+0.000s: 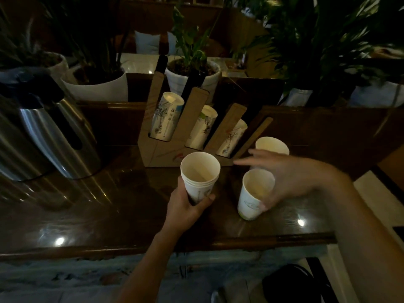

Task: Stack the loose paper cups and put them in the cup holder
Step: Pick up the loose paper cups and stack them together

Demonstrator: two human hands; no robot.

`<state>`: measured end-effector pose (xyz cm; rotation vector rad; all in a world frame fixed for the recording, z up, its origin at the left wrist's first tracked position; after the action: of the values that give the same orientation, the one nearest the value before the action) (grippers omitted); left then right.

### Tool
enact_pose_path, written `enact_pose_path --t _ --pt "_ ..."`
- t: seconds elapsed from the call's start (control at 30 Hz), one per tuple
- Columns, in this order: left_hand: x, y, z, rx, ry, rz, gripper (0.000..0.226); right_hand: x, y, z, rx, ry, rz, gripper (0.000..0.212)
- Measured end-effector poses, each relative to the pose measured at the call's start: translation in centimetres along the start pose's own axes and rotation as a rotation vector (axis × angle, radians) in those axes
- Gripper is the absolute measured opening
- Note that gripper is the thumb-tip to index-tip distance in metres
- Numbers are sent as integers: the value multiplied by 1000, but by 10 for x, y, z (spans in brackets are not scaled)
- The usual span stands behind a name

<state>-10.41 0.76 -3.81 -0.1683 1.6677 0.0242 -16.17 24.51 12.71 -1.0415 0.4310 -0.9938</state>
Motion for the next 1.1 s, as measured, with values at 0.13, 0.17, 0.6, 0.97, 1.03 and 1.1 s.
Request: enact_pose_path --t 0.13,0.17,0.6,0.97,1.03,1.1 --pt "0 0 0 -5 -2 -10 91 -3 5 4 -103 8 -51 85" --pt "0 0 0 -9 -5 -13 89 -2 -3 4 -154 24 -66 81" --pt "-12 5 0 -79 25 -74 72 58 -134 10 -597 64 77 70" --pt "-9 25 -3 -152 48 -67 83 104 -81 -65 -409 83 272 59" --pt "-12 25 -3 -156 53 -84 81 103 -72 -74 -375 120 297 60" --pt "-13 26 -4 -151 58 -96 79 103 -60 -80 -335 153 333 66"
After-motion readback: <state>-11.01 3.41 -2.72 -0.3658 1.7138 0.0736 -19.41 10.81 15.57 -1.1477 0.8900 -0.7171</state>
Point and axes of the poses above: each hand's wrist, its own z-axis away from the middle knuckle, its own y-axis out of the palm, x = y × z, the point moved 3 cm from there along -z, towards the middle knuckle, and after that the axes turned 10 degrees about z, right-handed, at the moved point
